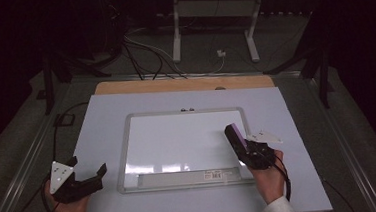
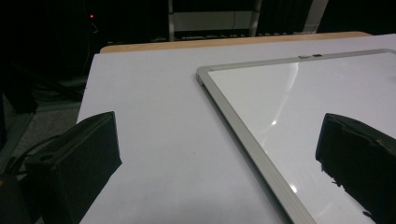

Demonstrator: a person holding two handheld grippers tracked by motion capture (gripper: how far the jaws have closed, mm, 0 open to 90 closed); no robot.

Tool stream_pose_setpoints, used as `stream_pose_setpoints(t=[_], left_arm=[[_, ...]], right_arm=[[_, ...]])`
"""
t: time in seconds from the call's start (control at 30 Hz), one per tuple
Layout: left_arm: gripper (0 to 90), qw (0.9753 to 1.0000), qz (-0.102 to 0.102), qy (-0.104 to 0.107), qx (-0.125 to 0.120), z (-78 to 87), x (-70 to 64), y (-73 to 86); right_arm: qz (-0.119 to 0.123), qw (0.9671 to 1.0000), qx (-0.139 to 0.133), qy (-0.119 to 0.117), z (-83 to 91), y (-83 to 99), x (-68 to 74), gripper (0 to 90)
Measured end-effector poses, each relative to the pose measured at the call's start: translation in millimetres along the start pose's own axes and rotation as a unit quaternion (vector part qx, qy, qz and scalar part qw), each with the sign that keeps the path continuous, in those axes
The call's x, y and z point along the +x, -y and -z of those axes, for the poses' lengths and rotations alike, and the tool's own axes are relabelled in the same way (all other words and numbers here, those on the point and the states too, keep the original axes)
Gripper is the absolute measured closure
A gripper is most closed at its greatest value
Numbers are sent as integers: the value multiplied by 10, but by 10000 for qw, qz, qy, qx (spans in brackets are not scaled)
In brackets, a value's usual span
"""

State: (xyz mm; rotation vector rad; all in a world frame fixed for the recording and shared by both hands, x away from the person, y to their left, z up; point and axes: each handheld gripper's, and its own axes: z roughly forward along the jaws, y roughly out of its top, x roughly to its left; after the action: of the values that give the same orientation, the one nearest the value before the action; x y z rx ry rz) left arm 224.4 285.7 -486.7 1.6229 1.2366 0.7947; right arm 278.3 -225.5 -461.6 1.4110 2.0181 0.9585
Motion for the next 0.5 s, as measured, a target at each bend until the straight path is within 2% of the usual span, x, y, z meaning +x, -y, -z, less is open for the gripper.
stream_pose_setpoints(t=[0.5], left_arm=[[7,10000,-14,5,11,0,1,4]], right_arm=[[-140,9998,115,113,46,179,-61,637]])
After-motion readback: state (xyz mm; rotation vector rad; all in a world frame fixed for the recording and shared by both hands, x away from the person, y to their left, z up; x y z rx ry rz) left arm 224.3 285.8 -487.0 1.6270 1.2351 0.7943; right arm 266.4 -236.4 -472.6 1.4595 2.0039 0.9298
